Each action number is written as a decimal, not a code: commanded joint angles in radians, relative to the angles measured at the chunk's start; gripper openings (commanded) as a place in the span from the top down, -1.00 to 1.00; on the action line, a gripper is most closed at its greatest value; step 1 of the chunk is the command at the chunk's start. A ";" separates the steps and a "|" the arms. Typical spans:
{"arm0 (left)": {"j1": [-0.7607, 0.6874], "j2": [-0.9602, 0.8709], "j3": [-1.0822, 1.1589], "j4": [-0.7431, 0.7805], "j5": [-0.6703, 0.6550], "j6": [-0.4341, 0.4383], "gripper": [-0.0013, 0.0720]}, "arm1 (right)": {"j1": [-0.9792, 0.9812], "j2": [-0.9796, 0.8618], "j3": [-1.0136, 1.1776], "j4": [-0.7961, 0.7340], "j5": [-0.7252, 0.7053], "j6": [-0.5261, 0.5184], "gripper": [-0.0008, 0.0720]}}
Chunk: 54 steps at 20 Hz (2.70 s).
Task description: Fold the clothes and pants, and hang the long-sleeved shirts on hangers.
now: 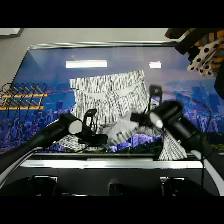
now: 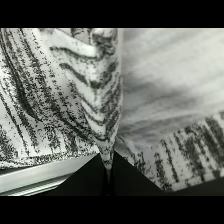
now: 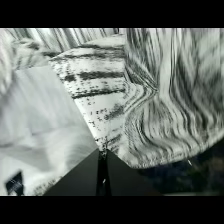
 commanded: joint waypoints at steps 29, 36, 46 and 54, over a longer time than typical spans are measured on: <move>-0.173 -0.248 0.002 -0.510 0.363 0.047 0.91 | -0.153 -0.114 0.166 0.064 0.251 -0.253 -0.23; -0.156 -0.244 0.002 -0.468 0.347 0.047 -0.54 | -0.153 0.234 -0.106 0.164 0.408 -0.026 -0.41; 0.070 -0.123 0.002 -0.142 0.198 0.356 -0.54 | -0.152 0.302 -0.669 0.676 -0.165 0.319 -0.45; 0.121 -0.141 0.127 -0.079 0.201 0.544 -0.54 | 0.024 0.217 -0.685 0.703 -0.215 0.403 0.89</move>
